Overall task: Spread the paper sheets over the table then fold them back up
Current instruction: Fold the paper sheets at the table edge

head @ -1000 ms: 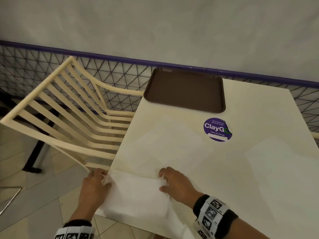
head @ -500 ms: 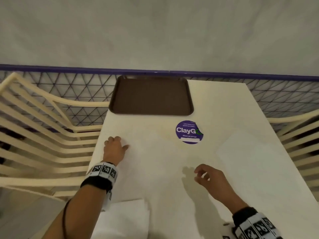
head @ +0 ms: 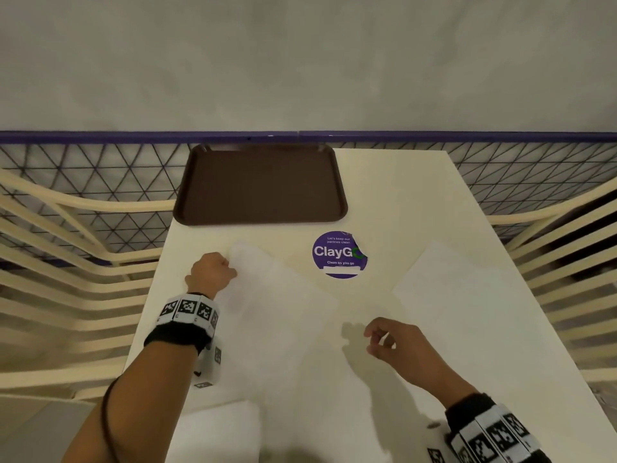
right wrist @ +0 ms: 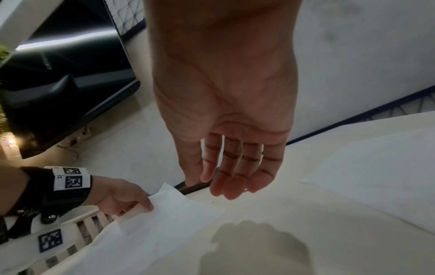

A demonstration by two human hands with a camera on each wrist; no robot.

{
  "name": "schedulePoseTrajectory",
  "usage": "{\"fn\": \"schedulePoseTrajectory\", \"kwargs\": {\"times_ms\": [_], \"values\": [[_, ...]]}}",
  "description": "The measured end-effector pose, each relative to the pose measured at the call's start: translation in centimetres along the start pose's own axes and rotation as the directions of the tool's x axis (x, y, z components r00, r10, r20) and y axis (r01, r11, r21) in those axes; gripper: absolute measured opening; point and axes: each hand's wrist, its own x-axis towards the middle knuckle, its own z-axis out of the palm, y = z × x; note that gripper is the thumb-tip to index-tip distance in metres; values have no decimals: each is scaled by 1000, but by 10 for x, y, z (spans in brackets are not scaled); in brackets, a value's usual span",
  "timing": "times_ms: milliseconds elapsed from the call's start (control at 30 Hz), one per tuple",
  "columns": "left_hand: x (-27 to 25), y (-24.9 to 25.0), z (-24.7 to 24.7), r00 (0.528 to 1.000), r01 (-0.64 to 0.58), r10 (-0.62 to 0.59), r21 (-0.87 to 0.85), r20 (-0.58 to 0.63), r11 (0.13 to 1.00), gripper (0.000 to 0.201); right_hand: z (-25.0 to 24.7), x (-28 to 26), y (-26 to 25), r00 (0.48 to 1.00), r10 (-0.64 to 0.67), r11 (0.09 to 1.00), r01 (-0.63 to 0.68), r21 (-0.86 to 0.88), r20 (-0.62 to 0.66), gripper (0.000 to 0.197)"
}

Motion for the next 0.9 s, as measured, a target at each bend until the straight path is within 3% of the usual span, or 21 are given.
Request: {"fn": "schedulePoseTrajectory", "kwargs": {"times_ms": [133,233,367,467,500,567,633,667,767,900], "values": [[-29,19,-20,987,-153,147,-110,-61,982,21,-11,17,-33,995,-101,994,102,-28,25,20],[-58,36,-34,960,-265,254,-90,-118,960,23,-17,28,-65,972,-234,963,233,-137,10,20],[-99,61,-50,900,-424,416,-38,-130,905,18,-22,45,-108,898,-432,879,401,-257,-77,61],[-132,81,-58,816,-571,575,74,-65,818,21,-32,54,-134,854,-510,816,442,-372,-103,84],[-142,87,-61,784,-613,620,112,-37,782,20,-38,56,-138,852,-519,798,452,-398,-72,80],[-160,98,-68,747,-654,664,163,-15,739,15,-53,59,-141,850,-526,789,487,-374,-4,47],[-170,102,-76,759,-641,651,163,-17,750,14,-71,55,-139,880,-475,854,465,-232,14,12],[-172,102,-79,772,-627,635,151,-9,764,14,-81,52,-135,901,-434,890,432,-149,19,9],[-172,97,-84,823,-567,567,23,18,823,10,-106,43,-119,935,-355,934,355,-31,-16,7],[-173,91,-69,873,-484,478,-275,-91,831,18,-125,35,-82,967,-251,959,255,123,-51,14]]}}
